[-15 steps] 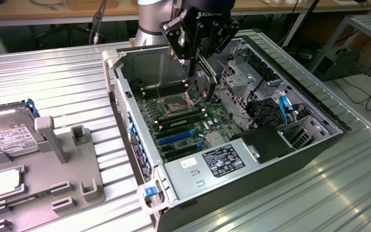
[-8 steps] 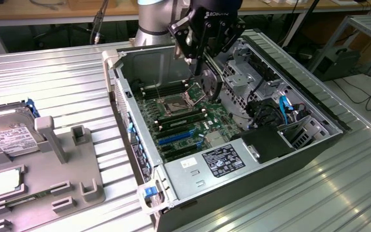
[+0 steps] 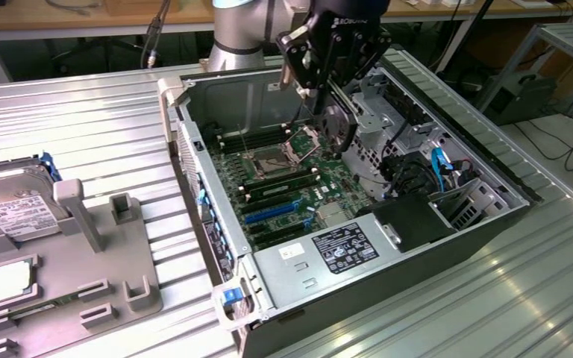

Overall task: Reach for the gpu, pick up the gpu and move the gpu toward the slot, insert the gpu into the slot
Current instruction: 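Pick up the gpu and move the gpu toward the slot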

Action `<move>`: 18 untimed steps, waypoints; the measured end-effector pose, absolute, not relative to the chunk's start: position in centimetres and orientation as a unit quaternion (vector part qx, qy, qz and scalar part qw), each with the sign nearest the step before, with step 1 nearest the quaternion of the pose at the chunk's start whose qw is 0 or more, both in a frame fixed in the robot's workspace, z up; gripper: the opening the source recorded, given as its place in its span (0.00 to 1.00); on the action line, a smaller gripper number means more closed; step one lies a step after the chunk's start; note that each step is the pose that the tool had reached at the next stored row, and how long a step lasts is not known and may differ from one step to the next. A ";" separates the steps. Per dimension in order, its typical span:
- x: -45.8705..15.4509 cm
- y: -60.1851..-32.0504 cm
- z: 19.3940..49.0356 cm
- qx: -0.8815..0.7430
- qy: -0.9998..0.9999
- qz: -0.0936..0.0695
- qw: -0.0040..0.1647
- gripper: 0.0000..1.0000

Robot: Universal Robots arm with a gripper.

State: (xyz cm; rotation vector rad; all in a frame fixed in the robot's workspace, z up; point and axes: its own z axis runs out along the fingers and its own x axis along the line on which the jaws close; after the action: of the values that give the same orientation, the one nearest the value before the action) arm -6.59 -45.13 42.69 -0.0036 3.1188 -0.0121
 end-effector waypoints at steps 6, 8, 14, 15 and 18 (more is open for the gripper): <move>-5.3 -45.1 42.6 -0.001 1.000 -0.004 0.011 0.28; -5.0 -45.1 42.6 0.000 1.000 -0.004 0.011 0.28; -4.1 -45.1 42.5 0.003 1.000 -0.004 0.011 0.28; -3.9 -45.1 42.5 0.004 1.000 -0.004 0.011 0.28; -3.3 -45.1 42.5 0.005 1.000 -0.004 0.011 0.28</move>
State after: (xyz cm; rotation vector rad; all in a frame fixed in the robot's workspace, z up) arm -3.29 -45.13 42.45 0.0158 3.1188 -0.0125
